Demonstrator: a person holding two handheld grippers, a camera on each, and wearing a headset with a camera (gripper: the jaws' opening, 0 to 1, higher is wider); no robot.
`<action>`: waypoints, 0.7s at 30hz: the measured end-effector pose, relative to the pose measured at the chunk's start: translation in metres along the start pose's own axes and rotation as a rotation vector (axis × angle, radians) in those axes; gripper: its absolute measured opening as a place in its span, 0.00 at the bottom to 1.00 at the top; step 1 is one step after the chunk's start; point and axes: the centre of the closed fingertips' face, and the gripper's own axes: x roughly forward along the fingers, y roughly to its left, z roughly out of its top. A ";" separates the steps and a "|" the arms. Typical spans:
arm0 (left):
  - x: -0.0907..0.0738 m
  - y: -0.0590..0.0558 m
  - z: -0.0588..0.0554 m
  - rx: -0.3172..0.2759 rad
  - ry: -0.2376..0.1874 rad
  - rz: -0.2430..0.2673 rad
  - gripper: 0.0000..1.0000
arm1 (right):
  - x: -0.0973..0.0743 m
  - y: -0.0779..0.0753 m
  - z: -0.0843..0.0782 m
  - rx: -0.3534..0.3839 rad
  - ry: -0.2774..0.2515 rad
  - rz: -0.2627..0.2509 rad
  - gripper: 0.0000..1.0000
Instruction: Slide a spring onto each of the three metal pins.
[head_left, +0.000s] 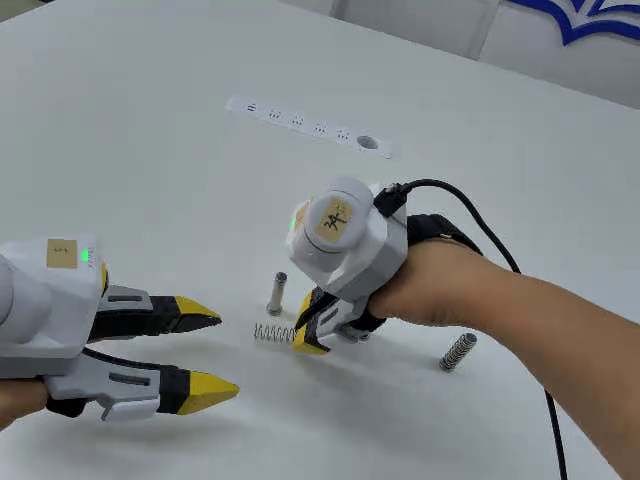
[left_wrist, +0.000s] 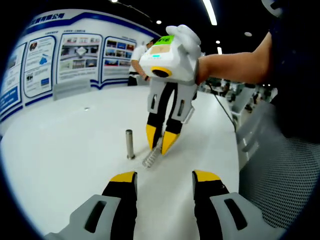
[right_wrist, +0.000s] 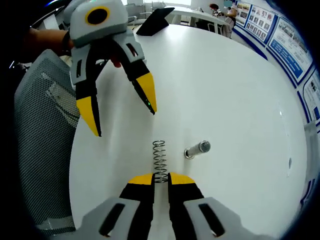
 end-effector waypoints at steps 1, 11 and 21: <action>0.001 -0.002 0.000 0.006 0.003 -0.004 0.45 | -0.004 0.005 0.002 -0.008 -0.005 0.007 0.11; 0.007 -0.012 0.014 0.058 -0.009 -0.043 0.39 | -0.026 0.031 0.018 -0.083 -0.020 0.022 0.11; 0.010 -0.023 0.021 0.117 -0.013 -0.085 0.23 | -0.035 0.042 0.024 -0.109 -0.028 0.019 0.11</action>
